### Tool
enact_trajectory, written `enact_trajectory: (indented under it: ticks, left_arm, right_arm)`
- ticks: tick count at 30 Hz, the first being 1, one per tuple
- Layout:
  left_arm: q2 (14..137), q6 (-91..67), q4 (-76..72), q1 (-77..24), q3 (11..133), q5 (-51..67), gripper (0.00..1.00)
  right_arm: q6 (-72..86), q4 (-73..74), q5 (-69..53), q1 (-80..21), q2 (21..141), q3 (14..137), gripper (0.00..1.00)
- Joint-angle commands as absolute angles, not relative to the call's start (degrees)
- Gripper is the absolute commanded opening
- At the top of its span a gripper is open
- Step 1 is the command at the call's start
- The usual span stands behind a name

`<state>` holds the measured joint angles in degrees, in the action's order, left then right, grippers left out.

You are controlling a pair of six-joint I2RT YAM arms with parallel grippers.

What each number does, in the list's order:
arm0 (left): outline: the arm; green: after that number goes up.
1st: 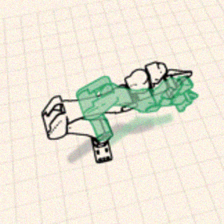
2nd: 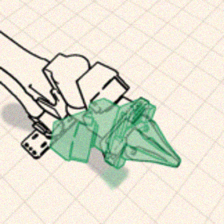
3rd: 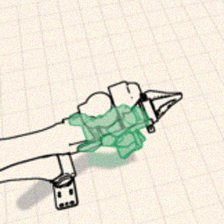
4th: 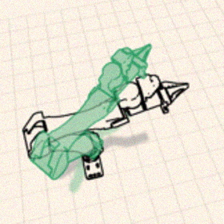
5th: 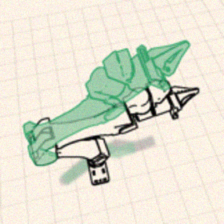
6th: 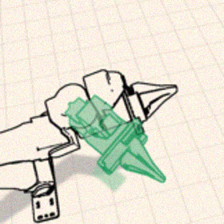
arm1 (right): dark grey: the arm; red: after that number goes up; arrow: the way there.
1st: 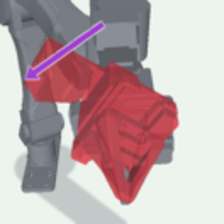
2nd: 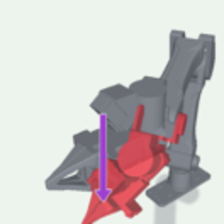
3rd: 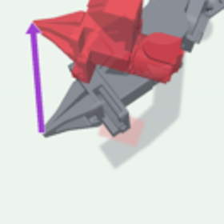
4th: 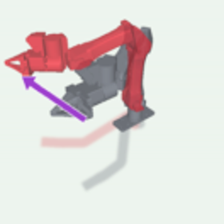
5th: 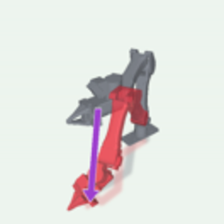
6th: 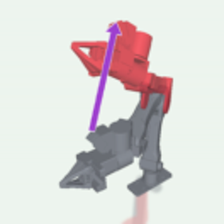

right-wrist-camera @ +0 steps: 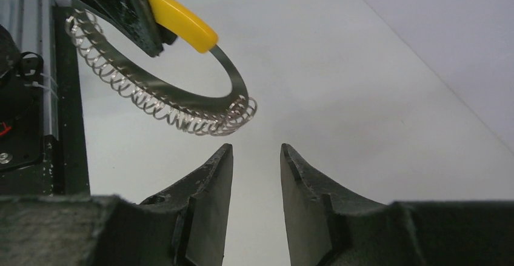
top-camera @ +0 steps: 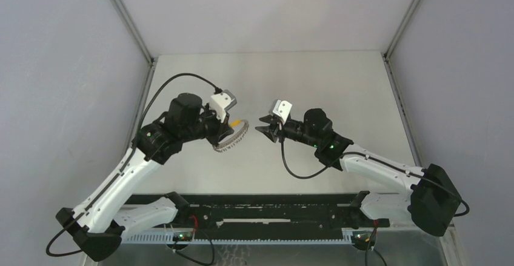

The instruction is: Put the keys on the keyring

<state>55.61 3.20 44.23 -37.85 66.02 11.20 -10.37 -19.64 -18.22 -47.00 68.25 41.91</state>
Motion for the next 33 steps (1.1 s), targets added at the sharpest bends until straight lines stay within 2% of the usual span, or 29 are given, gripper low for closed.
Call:
enact_trajectory:
  ticks: [1,15,33]
  left_arm:
    - [55.33,3.34,43.66,-38.40,69.99,12.58,0.00]
    - [57.82,1.49,45.61,-39.37,72.15,10.91,0.00]
    - [58.07,1.41,46.14,-39.95,72.68,10.51,0.00]
  right_arm:
    - [-12.10,-24.97,-19.82,-48.81,68.62,41.84,0.35]
    - [-8.15,-30.22,-10.63,-51.33,72.07,41.85,0.31]
    - [-9.48,-25.42,-13.88,-51.33,71.85,41.85,0.25]
